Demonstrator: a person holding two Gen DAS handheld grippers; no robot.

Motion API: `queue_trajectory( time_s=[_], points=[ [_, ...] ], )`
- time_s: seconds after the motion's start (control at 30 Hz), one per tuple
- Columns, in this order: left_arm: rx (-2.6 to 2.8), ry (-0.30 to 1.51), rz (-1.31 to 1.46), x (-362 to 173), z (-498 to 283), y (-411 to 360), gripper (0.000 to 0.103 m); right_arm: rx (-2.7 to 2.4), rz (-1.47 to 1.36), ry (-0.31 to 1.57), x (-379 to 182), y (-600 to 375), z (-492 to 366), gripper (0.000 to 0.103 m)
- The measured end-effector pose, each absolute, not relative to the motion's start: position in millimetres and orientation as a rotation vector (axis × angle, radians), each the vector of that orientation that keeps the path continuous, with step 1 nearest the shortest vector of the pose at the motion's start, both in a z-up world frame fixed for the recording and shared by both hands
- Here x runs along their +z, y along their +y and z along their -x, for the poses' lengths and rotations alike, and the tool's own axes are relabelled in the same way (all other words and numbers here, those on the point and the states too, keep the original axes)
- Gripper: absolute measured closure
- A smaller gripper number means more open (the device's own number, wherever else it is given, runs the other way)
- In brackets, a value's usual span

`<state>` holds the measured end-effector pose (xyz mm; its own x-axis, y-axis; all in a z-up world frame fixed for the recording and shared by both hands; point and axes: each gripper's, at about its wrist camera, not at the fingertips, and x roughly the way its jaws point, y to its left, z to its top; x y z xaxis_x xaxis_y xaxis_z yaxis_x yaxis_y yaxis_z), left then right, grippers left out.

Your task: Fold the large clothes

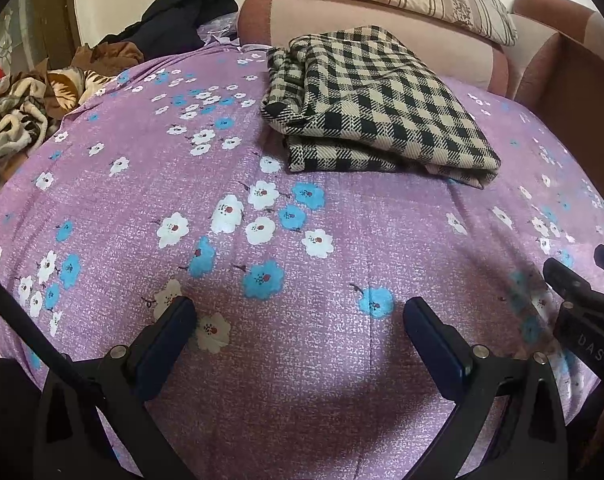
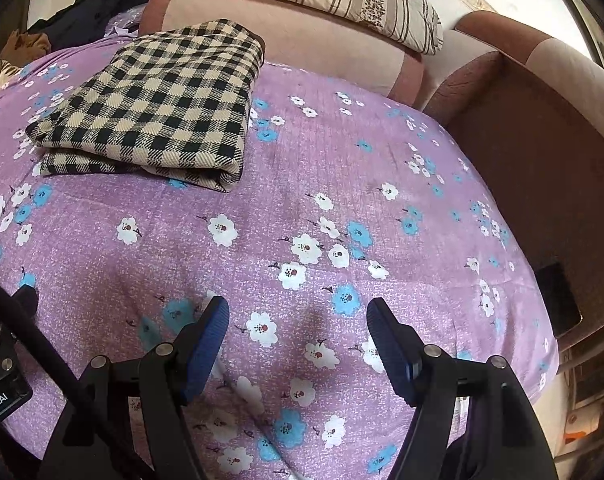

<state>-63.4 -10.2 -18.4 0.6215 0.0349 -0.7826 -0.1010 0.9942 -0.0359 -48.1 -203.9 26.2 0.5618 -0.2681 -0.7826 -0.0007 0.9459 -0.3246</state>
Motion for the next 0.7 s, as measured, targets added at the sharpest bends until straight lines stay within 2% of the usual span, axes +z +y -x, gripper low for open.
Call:
queue_trajectory(
  time_s=[0.7],
  points=[
    [0.072, 0.887, 0.119, -16, 64, -7, 0.0, -0.135, 0.251, 0.987, 32, -201, 39, 0.028]
  ],
)
